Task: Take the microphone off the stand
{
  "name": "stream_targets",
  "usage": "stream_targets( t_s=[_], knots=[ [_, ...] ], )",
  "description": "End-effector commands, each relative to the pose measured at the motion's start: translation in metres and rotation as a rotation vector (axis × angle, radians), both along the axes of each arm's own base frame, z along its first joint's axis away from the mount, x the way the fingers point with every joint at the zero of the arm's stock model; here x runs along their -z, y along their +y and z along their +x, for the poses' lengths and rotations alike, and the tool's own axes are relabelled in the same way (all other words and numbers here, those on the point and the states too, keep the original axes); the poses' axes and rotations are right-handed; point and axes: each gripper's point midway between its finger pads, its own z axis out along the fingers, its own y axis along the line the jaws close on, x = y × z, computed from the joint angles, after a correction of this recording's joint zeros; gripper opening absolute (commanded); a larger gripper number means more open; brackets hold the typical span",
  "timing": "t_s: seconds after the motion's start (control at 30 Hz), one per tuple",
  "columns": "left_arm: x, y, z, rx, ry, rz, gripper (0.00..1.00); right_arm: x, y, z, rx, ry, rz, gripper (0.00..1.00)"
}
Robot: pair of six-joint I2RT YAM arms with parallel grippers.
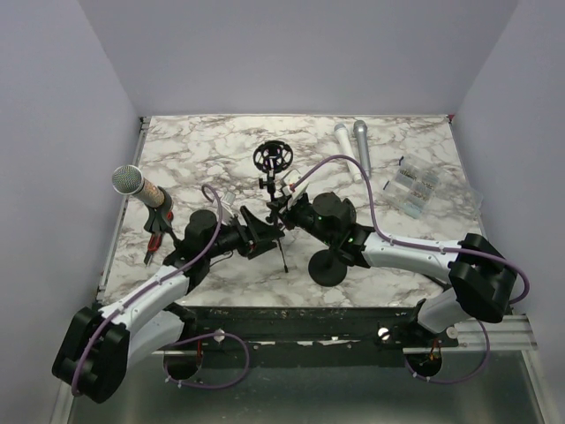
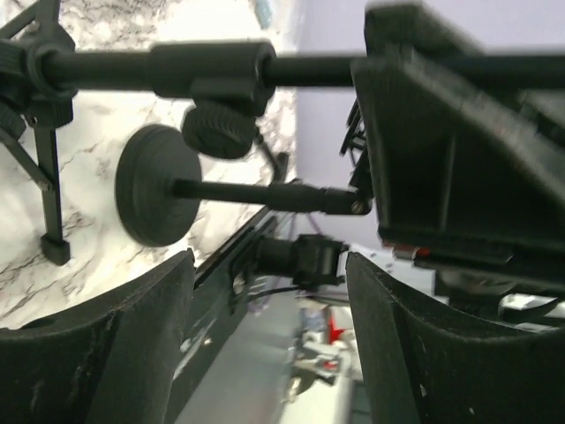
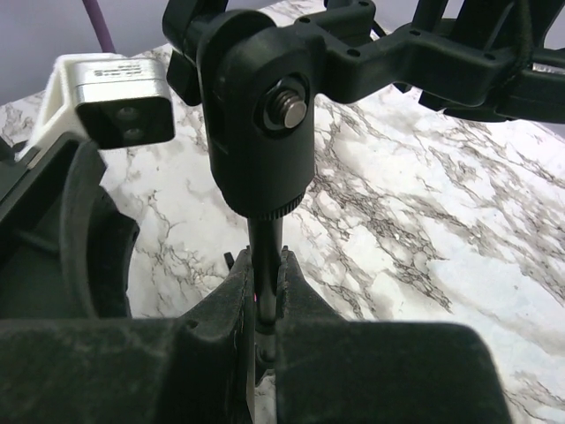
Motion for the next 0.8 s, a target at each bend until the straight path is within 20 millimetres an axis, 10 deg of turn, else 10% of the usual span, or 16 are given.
stream_targets(
  t_s=[0.0, 0.33, 0.77],
  knots=[
    [0.004, 0.000, -0.011, 0.005, -0.134, 0.153, 0.69, 0.044, -0.013, -0.010, 0.012, 0.074, -0.138, 0.08],
    [-0.012, 0.009, -0.044, 0.028, -0.278, 0.205, 0.71, 0.025, -0.021, -0.014, 0.027, 0.088, -0.126, 0.36],
    [-0.044, -0.007, -0.083, 0.255, -0.411, 0.151, 0.74, -0.045, -0.034, -0.043, -0.032, 0.148, -0.004, 0.66]
  ],
)
